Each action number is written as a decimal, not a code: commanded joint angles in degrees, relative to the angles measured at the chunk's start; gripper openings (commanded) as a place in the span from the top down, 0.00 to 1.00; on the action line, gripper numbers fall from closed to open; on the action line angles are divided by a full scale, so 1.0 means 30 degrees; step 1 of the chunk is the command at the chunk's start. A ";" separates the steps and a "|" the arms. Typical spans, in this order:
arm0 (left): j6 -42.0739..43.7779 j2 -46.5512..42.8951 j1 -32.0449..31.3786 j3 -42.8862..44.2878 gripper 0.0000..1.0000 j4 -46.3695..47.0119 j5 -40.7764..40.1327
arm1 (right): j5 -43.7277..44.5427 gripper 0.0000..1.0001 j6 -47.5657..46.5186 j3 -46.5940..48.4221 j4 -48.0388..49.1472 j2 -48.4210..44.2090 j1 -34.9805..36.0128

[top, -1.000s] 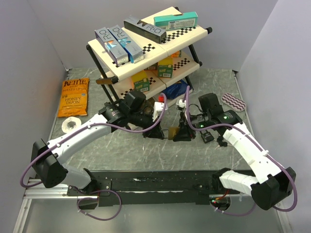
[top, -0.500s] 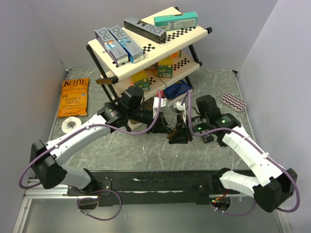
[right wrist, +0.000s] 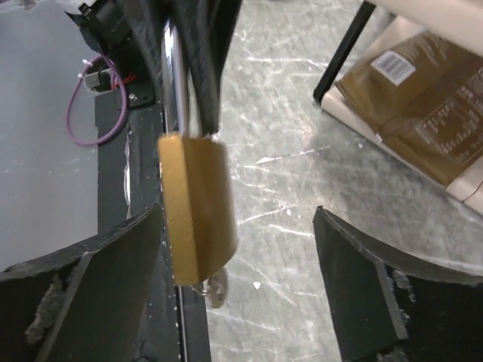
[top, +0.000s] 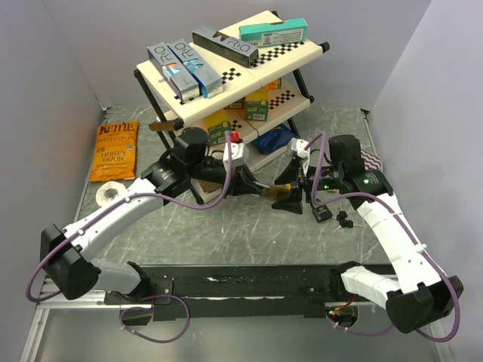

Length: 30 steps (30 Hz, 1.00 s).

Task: Lock with the key
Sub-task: Lock the lock.

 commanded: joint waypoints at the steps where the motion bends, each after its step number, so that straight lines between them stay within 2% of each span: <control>1: -0.2159 -0.1597 0.0221 0.0042 0.99 0.5541 0.1366 | -0.1017 0.09 -0.0274 0.0836 0.0104 -0.0642 -0.0089; 7: -0.5587 -0.1773 0.0309 -0.0602 0.99 0.8912 0.0721 | -0.1602 0.08 0.2245 -0.0276 0.3412 -0.1548 -0.0089; 10: -0.7139 -0.1569 0.0309 -0.0837 0.99 1.0406 0.0692 | -0.2481 0.12 0.3999 -0.0570 0.5375 -0.1727 -0.0060; 13: -0.8256 -0.1422 0.0309 -0.0956 0.99 1.1198 0.0574 | -0.2746 0.24 0.4821 -0.0424 0.6227 -0.1698 -0.0060; 14: -0.8493 -0.1393 0.0338 -0.0985 0.99 1.1375 0.0545 | -0.2776 0.32 0.5029 -0.0395 0.6432 -0.1698 -0.0060; 15: -0.8756 -0.1334 0.0310 -0.1043 0.99 1.1580 0.0545 | -0.2805 0.36 0.5176 -0.0424 0.6637 -0.1756 -0.0060; 16: -0.9107 -0.1334 0.0309 -0.1072 0.99 1.1814 0.0486 | -0.2863 0.45 0.5380 -0.0453 0.6988 -0.1843 -0.0031; 18: -0.9634 -0.1246 0.0309 -0.1043 0.99 1.2108 0.0340 | -0.2952 0.56 0.5441 -0.0629 0.7166 -0.1990 -0.0059; 19: -0.9754 -0.1217 0.0309 -0.0985 0.99 1.2225 0.0252 | -0.3126 0.67 0.5499 -0.0629 0.7167 -0.1991 -0.0002; 21: -1.0220 -0.1100 0.0309 -0.1014 0.99 1.2547 0.0077 | -0.3419 0.80 0.5470 -0.0600 0.6992 -0.1845 -0.0001; 22: -1.0281 -0.1070 0.0309 -0.0956 0.99 1.2607 0.0047 | -0.3595 0.95 0.5586 -0.0542 0.6904 -0.1757 0.0028; 23: -1.0311 -0.0954 0.0280 -0.0956 0.99 1.2636 0.0104 | -0.3886 1.00 0.5703 -0.0396 0.6932 -0.1669 0.0028; 28: -0.8969 -0.0835 0.0280 -0.0898 0.97 1.0914 0.0515 | -0.4446 1.00 0.6145 0.0277 0.6758 -0.1229 0.0087; 30: -0.7479 -0.0952 0.0396 -0.0431 0.85 0.8396 0.0427 | -0.4592 1.00 0.5998 0.0747 0.6084 -0.1025 0.0087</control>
